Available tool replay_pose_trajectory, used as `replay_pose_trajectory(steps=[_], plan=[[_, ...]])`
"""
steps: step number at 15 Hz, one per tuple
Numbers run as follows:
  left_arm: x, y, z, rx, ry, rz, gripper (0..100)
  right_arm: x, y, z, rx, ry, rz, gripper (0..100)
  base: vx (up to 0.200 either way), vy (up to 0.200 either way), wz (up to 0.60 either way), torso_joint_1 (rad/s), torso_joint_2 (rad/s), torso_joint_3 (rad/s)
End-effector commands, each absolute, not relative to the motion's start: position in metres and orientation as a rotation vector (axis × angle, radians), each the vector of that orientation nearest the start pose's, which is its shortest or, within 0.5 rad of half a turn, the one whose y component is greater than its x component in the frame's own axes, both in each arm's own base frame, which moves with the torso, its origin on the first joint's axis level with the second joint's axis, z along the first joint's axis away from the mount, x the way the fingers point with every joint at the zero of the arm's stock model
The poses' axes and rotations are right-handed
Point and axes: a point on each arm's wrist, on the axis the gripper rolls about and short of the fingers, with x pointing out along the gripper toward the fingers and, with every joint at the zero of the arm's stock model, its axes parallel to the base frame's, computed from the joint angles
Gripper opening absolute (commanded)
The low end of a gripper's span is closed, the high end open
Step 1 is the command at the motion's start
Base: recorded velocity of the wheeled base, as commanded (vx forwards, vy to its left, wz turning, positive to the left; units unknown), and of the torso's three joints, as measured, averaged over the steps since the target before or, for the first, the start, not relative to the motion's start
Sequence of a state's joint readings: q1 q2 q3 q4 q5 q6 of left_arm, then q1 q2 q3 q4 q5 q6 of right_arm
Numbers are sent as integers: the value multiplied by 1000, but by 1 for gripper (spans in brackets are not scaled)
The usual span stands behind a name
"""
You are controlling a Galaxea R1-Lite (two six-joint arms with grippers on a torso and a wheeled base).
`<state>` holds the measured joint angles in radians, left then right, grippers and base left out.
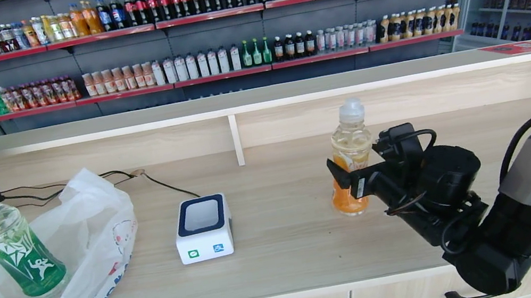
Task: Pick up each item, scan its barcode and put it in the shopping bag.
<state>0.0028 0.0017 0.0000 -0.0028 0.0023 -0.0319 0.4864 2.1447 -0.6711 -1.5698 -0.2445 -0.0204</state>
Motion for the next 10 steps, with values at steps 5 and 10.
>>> replay_pose_trajectory(steps=[5,10], plan=[[-23,0,76,-32,0,6,100,321,168,93,22,-97,206,100,0,0,0,0,0,0],[-23,0,76,-35,-2,6,100,325,171,99,35,-126,196,100,0,0,0,0,0,0]])
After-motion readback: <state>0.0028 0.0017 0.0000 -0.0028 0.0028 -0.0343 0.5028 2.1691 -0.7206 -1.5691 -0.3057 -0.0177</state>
